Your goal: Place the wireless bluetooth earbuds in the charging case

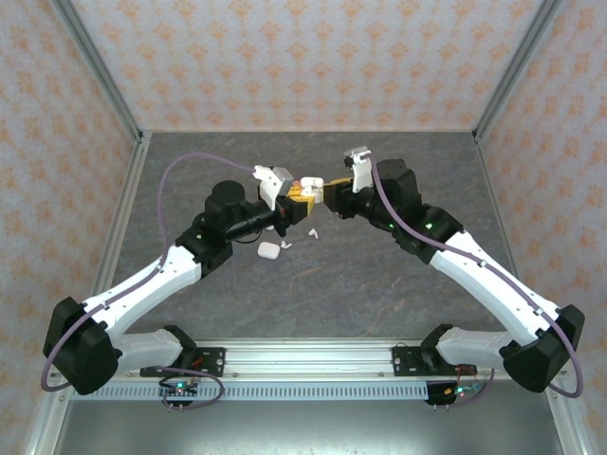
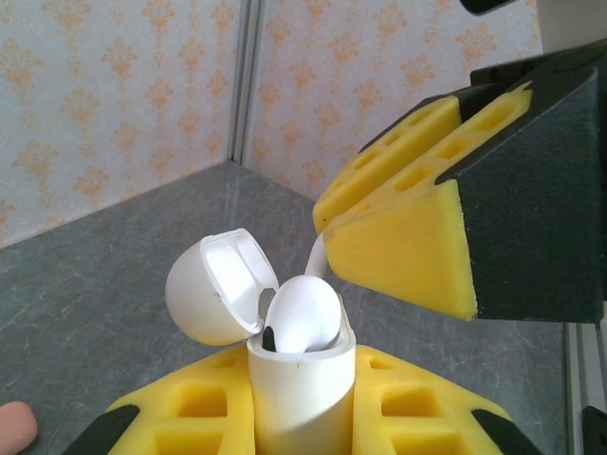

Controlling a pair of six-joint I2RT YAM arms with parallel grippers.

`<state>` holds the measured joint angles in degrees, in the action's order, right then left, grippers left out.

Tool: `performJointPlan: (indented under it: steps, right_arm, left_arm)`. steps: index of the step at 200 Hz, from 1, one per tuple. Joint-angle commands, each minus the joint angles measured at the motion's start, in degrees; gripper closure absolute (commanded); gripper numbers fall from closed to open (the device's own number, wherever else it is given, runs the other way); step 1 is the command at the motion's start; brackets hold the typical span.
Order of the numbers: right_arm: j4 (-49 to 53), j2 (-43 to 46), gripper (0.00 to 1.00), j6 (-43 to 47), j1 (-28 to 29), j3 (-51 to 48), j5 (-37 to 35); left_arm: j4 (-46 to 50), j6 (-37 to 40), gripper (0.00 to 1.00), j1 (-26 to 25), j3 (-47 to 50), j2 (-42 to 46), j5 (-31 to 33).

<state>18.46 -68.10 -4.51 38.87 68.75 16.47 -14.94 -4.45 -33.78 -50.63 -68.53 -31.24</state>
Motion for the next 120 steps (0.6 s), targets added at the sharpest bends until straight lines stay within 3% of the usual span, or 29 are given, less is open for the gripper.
performJointPlan:
  steps: [1, 120]
  right_arm:
    - [1.99, -1.70, 0.74, 2.05, 0.48, 2.94, 0.19]
    - [8.15, -7.30, 0.72, 1.45, 0.52, 7.87, 4.19]
  left_arm:
    - [-0.62, 1.20, 1.00, -0.33, -1.95, 0.16, -0.85]
    - [-2.67, 0.50, 1.00, -0.39, -1.24, 0.51, -1.00]
